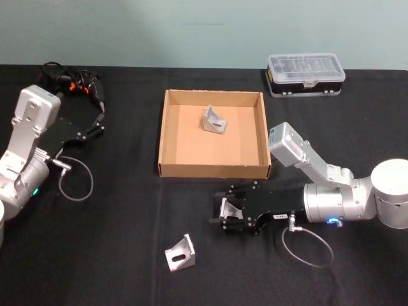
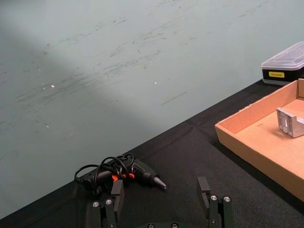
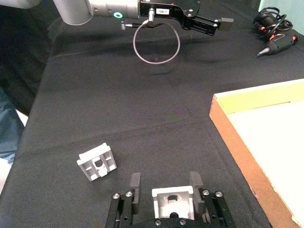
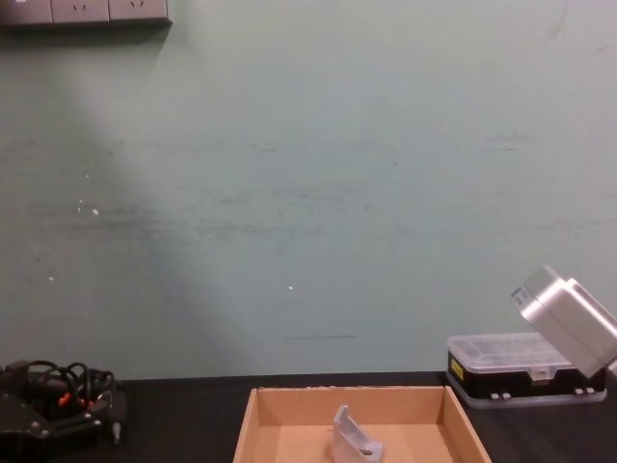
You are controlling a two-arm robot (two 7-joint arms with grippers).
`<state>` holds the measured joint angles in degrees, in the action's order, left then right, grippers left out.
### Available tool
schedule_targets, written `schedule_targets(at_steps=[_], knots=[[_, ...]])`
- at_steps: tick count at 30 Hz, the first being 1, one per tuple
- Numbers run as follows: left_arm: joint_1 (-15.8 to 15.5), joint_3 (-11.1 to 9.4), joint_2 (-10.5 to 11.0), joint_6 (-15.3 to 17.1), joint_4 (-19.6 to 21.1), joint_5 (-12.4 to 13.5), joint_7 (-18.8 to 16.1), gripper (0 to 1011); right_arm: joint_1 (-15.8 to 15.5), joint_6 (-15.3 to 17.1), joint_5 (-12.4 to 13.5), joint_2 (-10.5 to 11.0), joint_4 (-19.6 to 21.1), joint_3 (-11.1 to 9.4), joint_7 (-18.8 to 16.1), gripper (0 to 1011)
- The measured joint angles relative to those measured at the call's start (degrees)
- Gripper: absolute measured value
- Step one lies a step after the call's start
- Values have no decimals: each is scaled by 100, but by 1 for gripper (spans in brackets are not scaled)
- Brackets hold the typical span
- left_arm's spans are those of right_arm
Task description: Use one hand to pick up the angle iron from the table and place it into the box.
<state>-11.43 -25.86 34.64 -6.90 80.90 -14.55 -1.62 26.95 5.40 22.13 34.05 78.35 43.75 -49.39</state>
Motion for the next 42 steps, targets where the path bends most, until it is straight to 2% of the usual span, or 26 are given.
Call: schedule_targets(at_steps=[2,5,8,17,21,26,30,35,42], knots=[[0,0,0,0,0,0,0,1000,0,-7,4,6,0,1,-2,609],[0,0,0,0,0,0,0,1000,0,-22,8,14,2,8,-8,490],[0,0,0,0,0,0,0,1000,6,-28,9,15,-2,10,-10,461],[0,0,0,0,0,0,0,1000,-1,-36,76,79,142,-63,14,461],[0,0,0,0,0,0,0,1000,-22,-58,170,139,333,-181,83,461],[0,0,0,0,0,0,0,1000,-15,-122,211,176,568,-403,380,461],[0,0,0,0,0,0,0,1000,26,-172,167,115,581,-562,672,461],[0,0,0,0,0,0,0,1000,136,-251,-94,-83,404,-720,1134,461],[0,0,0,0,0,0,0,1000,378,-268,-425,-414,-92,-719,1365,461]])
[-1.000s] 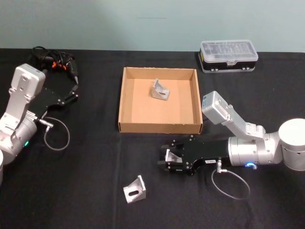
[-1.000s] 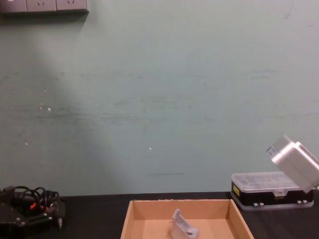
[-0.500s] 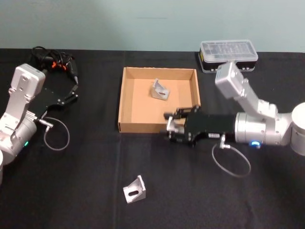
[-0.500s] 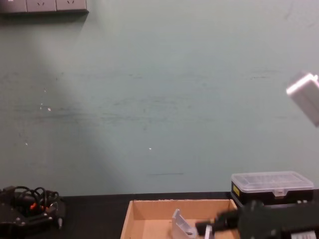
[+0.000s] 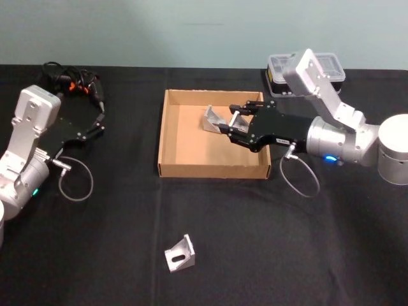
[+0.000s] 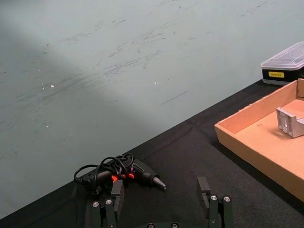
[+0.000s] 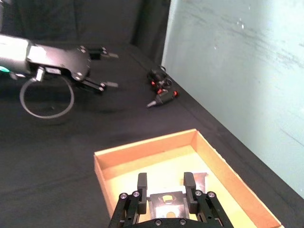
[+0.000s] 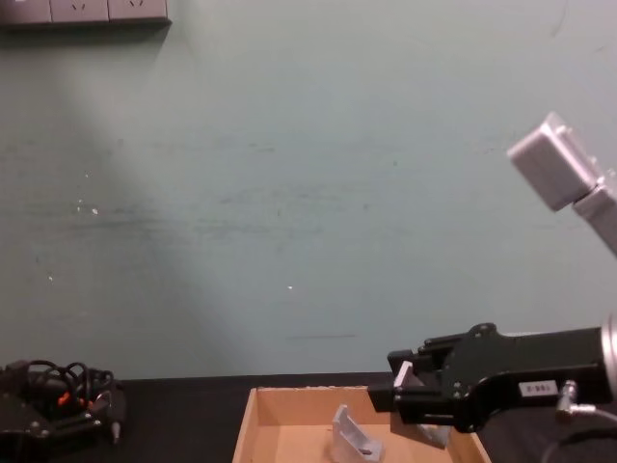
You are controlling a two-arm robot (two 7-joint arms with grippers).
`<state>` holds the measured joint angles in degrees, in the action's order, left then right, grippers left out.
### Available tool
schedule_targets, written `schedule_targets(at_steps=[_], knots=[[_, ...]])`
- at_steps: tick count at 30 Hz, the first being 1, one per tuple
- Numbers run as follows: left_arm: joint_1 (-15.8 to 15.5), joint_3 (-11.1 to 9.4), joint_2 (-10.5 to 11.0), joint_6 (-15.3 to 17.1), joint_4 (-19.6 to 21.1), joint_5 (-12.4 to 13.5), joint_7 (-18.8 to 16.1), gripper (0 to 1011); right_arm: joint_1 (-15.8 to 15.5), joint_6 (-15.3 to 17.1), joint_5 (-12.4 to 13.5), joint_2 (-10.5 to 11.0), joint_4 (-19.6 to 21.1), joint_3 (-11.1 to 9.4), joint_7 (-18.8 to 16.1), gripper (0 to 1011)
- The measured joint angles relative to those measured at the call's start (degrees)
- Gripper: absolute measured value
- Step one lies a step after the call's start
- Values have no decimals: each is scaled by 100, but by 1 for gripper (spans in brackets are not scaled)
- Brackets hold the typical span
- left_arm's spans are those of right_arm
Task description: Use one hand to pick up the angle iron from the table and place it into the box.
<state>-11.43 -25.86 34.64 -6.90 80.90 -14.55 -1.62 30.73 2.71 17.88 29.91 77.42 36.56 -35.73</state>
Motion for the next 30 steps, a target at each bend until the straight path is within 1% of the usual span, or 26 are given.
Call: schedule_targets(at_steps=[5,6,11,15,21,23,24,27,28,30], knots=[[0,0,0,0,0,0,0,1000,152,-23,-161,-212,-399,62,-2,461],[0,0,0,0,0,0,0,1000,199,-41,-204,-284,-549,86,-25,461],[0,0,0,0,0,0,0,1000,327,-76,-334,-478,-937,136,-114,461],[0,0,0,0,0,0,0,1000,381,-83,-412,-575,-1138,146,-154,461],[0,0,0,0,0,0,0,1000,410,-78,-510,-643,-1304,136,-192,462],[0,0,0,0,0,0,0,1000,410,-73,-535,-659,-1346,115,-212,491],[0,0,0,0,0,0,0,1000,410,-66,-545,-664,-1361,103,-223,551],[0,0,0,0,0,0,0,1000,404,-47,-558,-668,-1375,86,-253,609],[0,0,0,0,0,0,0,1000,396,-33,-569,-668,-1377,76,-261,668],[0,0,0,0,0,0,0,1000,386,-26,-577,-665,-1375,64,-267,710]])
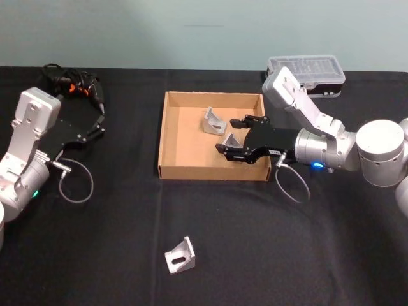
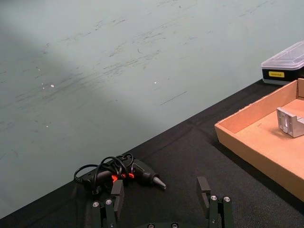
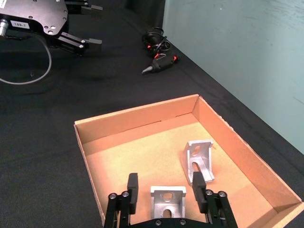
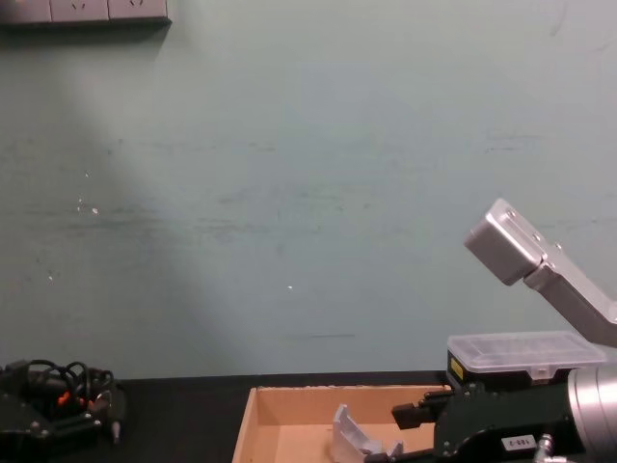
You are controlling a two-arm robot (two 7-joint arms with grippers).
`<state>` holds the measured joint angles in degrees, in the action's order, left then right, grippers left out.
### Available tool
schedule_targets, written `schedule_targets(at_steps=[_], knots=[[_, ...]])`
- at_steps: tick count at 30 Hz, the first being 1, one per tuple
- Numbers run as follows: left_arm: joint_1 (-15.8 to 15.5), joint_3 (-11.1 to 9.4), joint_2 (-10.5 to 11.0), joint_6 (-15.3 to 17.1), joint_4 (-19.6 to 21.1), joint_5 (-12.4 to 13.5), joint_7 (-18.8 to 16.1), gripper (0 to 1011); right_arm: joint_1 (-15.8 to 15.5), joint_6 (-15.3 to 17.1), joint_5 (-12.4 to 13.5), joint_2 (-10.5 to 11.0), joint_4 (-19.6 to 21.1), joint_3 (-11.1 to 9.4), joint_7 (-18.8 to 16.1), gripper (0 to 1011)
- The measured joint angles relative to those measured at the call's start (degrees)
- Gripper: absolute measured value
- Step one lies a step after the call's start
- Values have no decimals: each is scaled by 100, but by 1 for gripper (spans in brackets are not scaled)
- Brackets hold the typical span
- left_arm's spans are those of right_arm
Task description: Use one hand to pick up the angle iron from the table and place it into the box.
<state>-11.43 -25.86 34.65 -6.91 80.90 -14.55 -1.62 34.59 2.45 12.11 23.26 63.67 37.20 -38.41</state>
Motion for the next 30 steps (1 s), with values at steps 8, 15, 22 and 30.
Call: schedule_targets(at_steps=[8,15,22,30], knots=[[0,0,0,0,0,0,0,1000,-133,1,30,85,248,-170,6,941],[0,0,0,0,0,0,0,1000,-309,-44,256,241,710,-383,1,1003],[0,0,0,0,0,0,0,1000,-550,-140,700,596,1444,-558,-366,1003],[0,0,0,0,0,0,0,1000,-684,-181,1275,1187,2098,-456,-1411,1003]])
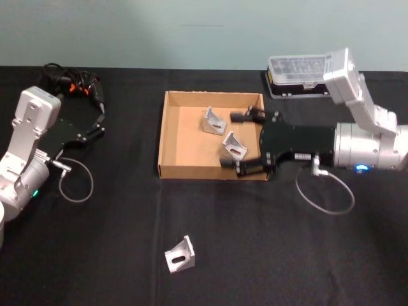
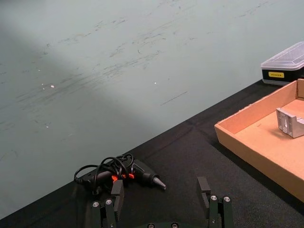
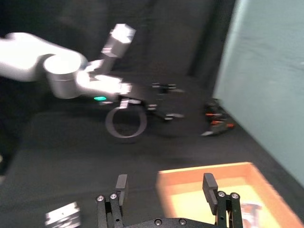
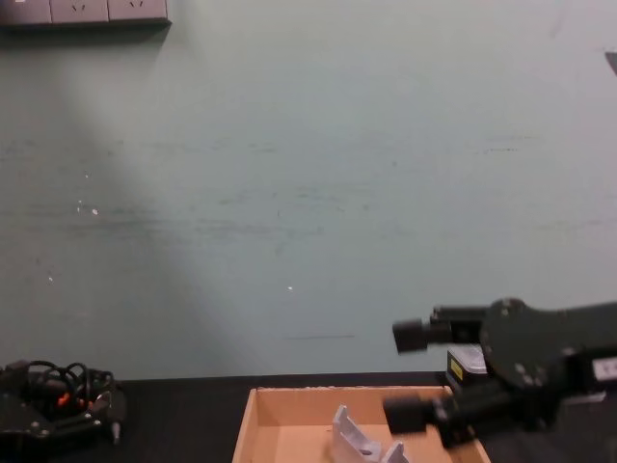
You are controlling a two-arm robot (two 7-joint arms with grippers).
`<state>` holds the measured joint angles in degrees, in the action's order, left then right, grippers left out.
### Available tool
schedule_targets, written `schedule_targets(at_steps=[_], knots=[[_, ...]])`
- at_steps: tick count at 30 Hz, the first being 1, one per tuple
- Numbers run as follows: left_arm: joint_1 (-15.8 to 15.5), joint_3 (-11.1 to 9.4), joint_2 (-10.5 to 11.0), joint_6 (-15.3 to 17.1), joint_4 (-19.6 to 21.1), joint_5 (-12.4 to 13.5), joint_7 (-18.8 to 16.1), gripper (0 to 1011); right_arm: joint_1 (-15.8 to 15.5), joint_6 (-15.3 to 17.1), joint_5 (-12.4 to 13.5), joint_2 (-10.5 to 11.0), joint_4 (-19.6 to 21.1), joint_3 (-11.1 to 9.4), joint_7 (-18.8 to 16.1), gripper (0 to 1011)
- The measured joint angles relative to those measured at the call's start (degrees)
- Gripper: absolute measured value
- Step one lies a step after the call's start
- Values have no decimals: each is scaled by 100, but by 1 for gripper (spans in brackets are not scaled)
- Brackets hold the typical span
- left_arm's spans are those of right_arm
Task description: Use one hand to pick up the angle iron from the table and place it into the box.
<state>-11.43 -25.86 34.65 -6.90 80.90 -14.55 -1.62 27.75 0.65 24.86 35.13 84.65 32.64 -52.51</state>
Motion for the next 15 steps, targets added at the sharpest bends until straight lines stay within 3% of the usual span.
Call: schedule_targets(at_steps=[7,15], knots=[[0,0,0,0,0,0,0,1000,-36,-105,80,267,168,373,-647,1003],[0,0,0,0,0,0,0,1000,29,-180,-44,280,88,803,-976,1003]])
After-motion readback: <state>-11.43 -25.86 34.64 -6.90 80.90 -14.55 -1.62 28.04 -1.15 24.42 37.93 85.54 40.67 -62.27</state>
